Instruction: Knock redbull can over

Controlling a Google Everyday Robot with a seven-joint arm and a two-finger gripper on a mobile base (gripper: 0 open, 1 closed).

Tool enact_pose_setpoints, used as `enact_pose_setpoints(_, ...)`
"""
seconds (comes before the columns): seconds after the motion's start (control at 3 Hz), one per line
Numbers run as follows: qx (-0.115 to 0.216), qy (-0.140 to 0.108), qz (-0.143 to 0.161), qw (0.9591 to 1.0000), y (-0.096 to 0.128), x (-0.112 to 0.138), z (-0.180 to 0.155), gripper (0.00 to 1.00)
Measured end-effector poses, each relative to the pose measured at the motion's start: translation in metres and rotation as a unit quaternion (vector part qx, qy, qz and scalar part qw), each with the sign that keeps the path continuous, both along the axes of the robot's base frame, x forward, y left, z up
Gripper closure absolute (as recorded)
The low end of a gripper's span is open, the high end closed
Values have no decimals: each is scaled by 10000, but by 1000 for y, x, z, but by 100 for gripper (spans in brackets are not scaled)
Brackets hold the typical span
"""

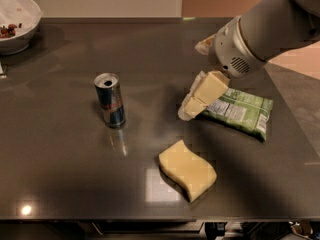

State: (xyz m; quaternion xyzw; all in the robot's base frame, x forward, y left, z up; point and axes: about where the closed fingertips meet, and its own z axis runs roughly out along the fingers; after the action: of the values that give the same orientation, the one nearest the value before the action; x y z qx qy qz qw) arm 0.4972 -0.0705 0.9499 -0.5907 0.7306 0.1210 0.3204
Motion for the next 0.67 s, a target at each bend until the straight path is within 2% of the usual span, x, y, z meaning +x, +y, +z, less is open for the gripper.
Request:
enact_pose_setpoints(0.33, 506, 97, 192, 9985, 43, 7, -13, 0)
enact_pose_setpoints(0.67, 967, 190, 337, 9946, 83, 9, -24, 0)
